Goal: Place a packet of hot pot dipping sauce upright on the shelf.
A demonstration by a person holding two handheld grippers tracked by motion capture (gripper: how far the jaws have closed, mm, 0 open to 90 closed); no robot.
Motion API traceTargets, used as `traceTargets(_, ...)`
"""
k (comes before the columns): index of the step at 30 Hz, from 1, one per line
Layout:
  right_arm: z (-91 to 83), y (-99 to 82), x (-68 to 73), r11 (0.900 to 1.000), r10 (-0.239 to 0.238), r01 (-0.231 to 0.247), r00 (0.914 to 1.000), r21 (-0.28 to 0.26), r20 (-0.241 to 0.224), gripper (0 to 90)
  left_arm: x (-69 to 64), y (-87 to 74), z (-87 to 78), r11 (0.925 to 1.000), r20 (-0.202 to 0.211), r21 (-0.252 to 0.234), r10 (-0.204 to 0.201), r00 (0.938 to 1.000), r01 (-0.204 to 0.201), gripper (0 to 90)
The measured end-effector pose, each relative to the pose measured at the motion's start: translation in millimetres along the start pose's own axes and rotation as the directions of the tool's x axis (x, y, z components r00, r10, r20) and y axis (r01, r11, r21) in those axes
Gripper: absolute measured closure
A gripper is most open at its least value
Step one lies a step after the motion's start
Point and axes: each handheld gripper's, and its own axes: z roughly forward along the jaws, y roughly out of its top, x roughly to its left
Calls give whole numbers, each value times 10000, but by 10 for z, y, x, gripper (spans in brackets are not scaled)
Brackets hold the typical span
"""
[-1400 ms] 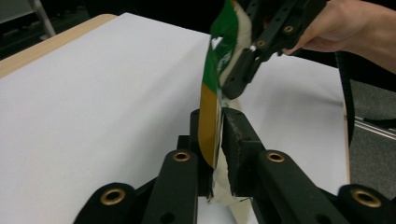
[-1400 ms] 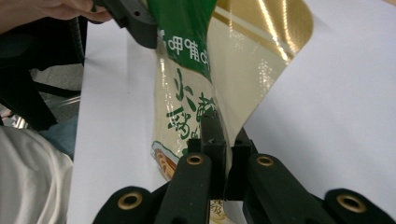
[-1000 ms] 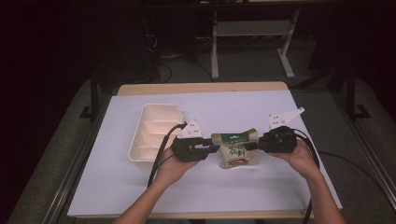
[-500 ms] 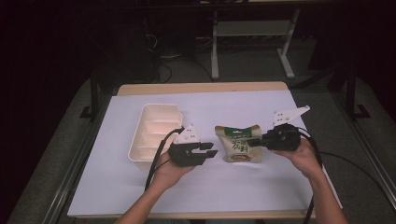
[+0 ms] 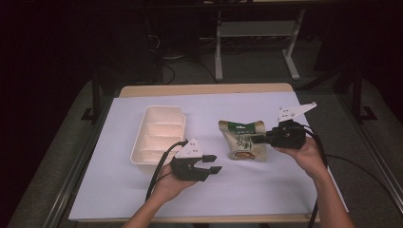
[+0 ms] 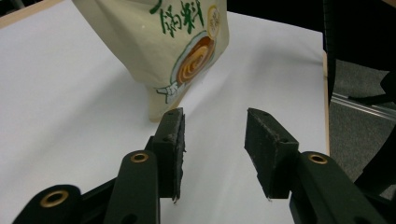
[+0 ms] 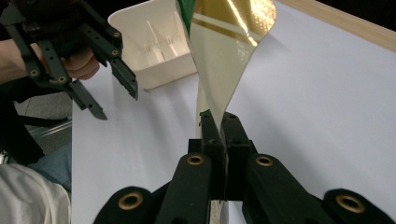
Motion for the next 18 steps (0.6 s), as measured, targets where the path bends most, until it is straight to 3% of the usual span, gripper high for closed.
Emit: traceTargets(18, 27, 195, -45, 9990, 386, -381, 9990, -212, 239, 900, -79, -138, -84, 9994, -29, 29, 359, 9994, -359, 479)
